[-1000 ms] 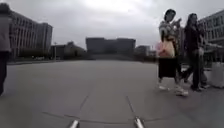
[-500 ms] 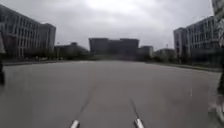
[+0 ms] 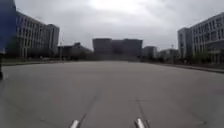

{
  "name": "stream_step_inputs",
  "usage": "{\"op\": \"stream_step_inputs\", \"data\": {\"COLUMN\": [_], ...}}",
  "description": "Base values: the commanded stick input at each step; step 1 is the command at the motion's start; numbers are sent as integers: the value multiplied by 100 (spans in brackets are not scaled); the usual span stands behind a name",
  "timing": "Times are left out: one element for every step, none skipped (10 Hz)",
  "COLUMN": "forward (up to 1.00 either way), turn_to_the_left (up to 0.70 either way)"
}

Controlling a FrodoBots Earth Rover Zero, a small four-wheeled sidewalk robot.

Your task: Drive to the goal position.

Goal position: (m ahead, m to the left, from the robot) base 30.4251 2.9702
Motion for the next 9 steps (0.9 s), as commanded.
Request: {"op": "stream_step_inputs", "data": {"forward": [100,100,100,100,100,100,100,100,100], "turn_to_the_left": [-34,-34,-34,-34,-34,-34,-34,-34,-34]}}
